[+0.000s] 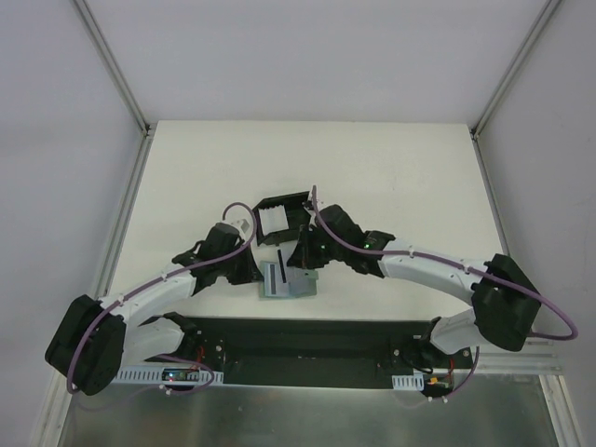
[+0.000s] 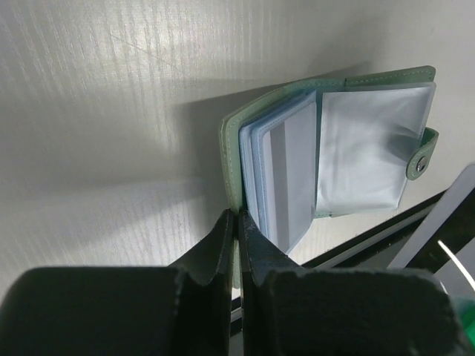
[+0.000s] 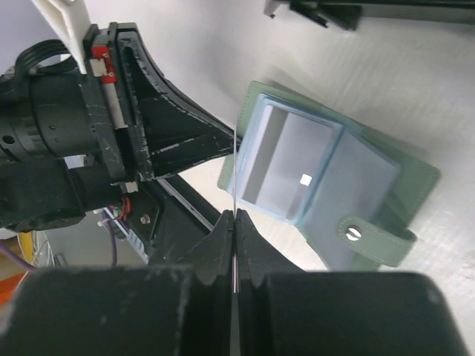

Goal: Put the credit cards into the card holder
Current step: Turn over the card slot in the card holder.

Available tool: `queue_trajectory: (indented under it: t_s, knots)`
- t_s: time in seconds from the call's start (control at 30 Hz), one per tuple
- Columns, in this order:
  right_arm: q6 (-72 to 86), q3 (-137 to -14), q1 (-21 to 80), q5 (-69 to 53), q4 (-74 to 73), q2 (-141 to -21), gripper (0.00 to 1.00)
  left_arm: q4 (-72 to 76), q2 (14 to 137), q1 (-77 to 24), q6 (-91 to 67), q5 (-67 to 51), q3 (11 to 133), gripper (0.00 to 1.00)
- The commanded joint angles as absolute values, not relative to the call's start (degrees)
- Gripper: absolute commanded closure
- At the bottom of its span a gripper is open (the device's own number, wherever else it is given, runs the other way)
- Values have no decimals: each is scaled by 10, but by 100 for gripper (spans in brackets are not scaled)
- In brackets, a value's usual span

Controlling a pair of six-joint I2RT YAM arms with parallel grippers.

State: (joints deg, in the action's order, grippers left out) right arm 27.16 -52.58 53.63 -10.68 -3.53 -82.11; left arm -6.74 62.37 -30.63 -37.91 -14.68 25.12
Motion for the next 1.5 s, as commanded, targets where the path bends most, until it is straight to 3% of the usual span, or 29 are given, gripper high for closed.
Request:
queue_trajectory:
  t_s: [0.0,0.37,1.47]
  knots:
    - [323,-514,569,-59,25,-817,100,-77,606,-304,-375,-156,240,100]
    - [352,-528,671,172,41,-859,100,-77,595,-304,-388,-161,234,100]
    - [330,-581,682,178,10,-925,100,-77,587,-304,-392,-161,232,100]
